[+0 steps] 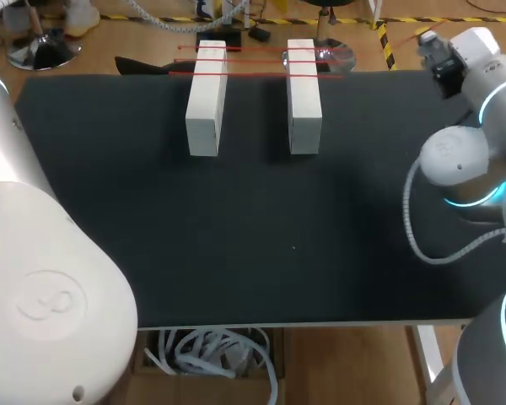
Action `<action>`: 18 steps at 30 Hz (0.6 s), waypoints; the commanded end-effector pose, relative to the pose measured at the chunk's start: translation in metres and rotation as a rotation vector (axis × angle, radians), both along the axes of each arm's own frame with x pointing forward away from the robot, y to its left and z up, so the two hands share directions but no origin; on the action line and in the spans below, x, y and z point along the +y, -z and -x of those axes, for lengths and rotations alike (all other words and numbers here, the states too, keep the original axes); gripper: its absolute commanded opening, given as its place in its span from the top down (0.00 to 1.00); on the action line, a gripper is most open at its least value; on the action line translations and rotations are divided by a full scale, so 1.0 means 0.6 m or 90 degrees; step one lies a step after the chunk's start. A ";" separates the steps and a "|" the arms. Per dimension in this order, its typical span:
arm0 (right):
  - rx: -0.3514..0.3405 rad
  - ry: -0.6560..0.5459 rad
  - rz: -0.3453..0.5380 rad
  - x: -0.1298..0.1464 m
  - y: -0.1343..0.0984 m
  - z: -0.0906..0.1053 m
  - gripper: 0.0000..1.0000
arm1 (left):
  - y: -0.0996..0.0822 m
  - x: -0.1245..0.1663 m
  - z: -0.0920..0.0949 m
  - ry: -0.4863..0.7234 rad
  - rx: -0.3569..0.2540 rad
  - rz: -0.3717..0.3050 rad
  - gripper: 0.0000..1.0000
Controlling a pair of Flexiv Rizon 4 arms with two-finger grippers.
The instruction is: Grab the tape and strap the tape.
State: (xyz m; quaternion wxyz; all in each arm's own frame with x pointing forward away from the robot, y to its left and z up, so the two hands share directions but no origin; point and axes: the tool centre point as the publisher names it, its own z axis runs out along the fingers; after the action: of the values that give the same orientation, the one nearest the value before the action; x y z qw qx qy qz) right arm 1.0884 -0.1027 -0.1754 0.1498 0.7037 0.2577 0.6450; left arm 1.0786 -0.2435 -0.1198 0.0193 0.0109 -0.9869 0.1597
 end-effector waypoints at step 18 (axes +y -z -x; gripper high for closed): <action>-0.049 -0.028 0.339 -0.045 -0.013 -0.008 1.00 | -0.002 -0.001 -0.001 0.000 0.002 -0.003 1.00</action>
State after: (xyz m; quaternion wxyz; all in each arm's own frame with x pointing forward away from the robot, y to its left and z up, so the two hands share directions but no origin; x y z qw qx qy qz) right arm 1.0908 -0.1291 -0.1685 0.3171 0.6163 0.4176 0.5875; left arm 1.0784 -0.2434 -0.1198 0.0190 0.0108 -0.9868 0.1604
